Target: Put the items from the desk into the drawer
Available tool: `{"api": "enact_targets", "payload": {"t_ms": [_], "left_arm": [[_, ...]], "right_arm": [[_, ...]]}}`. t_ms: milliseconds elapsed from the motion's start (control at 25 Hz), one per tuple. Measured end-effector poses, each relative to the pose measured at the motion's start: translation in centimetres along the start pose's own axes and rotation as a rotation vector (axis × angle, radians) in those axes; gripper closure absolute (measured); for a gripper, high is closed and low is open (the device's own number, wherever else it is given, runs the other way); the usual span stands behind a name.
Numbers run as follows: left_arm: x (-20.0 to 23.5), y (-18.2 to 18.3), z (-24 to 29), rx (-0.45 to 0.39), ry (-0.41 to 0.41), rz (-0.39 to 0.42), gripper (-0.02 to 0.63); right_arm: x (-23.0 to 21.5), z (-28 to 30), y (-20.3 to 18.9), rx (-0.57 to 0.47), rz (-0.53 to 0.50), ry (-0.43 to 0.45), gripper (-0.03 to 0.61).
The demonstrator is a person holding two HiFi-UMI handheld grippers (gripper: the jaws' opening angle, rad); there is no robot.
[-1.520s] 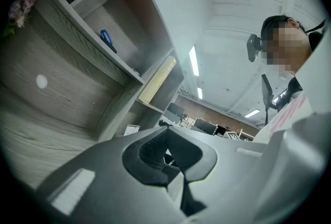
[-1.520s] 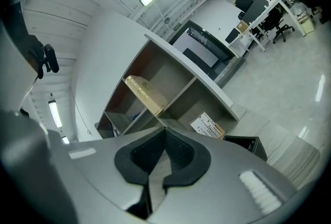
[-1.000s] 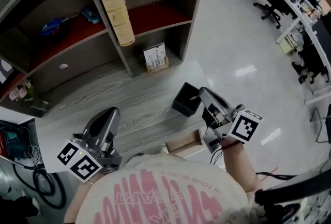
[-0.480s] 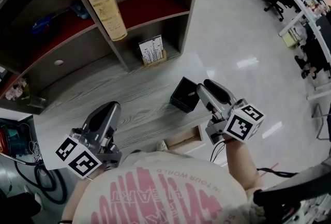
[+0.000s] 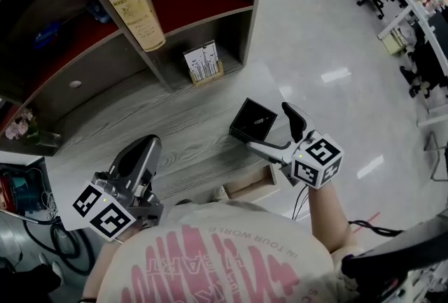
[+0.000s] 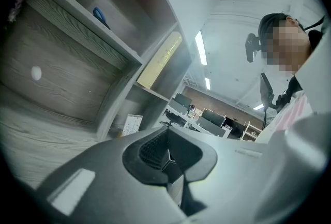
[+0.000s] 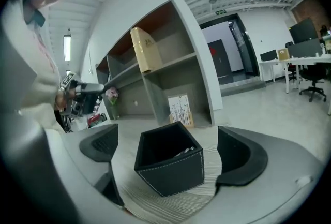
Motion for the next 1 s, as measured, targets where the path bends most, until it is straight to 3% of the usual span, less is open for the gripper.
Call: {"api": "enact_targets", "payload": {"t_ms": [400, 640, 760, 1000], "left_arm": [[0.5, -0.6, -1.4, 0.012, 0.019, -0.008, 0.594], [0.7, -0.7, -2.1, 0.011, 0.026, -0.009, 0.594], [0.9, -0.7, -2.5, 0.010, 0.031, -0.011, 0.594], [0.9, -0.8, -3.2, 0.003, 0.035, -0.014, 0.594]], "right_arm": [[-1.1, 3.3, -3.7, 0.109, -0.109, -0.016, -0.008], [-1.4, 3.8, -4.0, 0.085, -0.100, -0.037, 0.000], [-1.6, 3.7, -3.8, 0.071, -0.103, -0.059, 0.051], [-0.8, 3.5, -3.9, 0.071, -0.121, -0.079, 0.061]]}}
Point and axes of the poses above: the fingertips, and each gripper's own axes: z forward along the fingers, x to its left, y out of its top, the point moved 5 cm from there along -z, backward along the fingers, and after that the axes turned 15 degrees about z, right-handed, at the moved point
